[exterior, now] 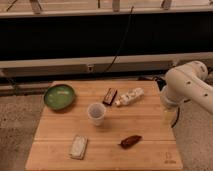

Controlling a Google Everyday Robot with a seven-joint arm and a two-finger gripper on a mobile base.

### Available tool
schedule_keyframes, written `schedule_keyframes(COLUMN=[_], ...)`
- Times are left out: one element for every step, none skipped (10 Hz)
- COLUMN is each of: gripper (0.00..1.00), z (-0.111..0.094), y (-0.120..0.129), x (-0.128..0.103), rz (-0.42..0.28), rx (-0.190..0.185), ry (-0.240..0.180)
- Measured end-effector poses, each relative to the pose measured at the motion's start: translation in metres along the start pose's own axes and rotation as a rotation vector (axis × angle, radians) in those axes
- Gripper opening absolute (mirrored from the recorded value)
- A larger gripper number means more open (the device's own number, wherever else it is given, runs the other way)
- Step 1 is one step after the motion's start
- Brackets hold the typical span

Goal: Place the ceramic cup in the ceramic bowl

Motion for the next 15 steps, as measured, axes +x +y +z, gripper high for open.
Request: schedule_keyframes(gripper=[0.80, 0.80, 0.80, 0.80, 0.80, 0.80, 0.80, 0.80, 0.80, 0.80, 0.80, 0.80, 0.80, 0.80, 0.80], z=[0.000, 0.000, 0.000, 0.000, 0.000, 0.000, 0.000, 0.000, 0.000, 0.000, 0.001, 0.001, 0.000, 0.001, 0.000], y=[0.000, 0.000, 0.000, 0.000, 0.000, 0.000, 0.000, 0.000, 0.000, 0.000, 0.000, -0.001, -0.002, -0.002, -0.002], x=[0.000, 0.000, 0.000, 0.000, 0.000, 0.000, 0.000, 0.000, 0.000, -0.005, -0.016, -0.029, -0.056, -0.067, -0.073], rz=[0.000, 0.000, 0.000, 0.000, 0.000, 0.000, 0.000, 0.000, -0.001, -0.017, -0.040, -0.060, -0.098, -0.118, -0.134], rx=[0.000, 0.000, 0.000, 0.000, 0.000, 0.000, 0.000, 0.000, 0.000, 0.008, 0.016, 0.023, 0.035, 0.042, 0.049], ry=[0.000, 0.000, 0.000, 0.000, 0.000, 0.000, 0.000, 0.000, 0.001, 0.003, 0.003, 0.003, 0.002, 0.003, 0.005])
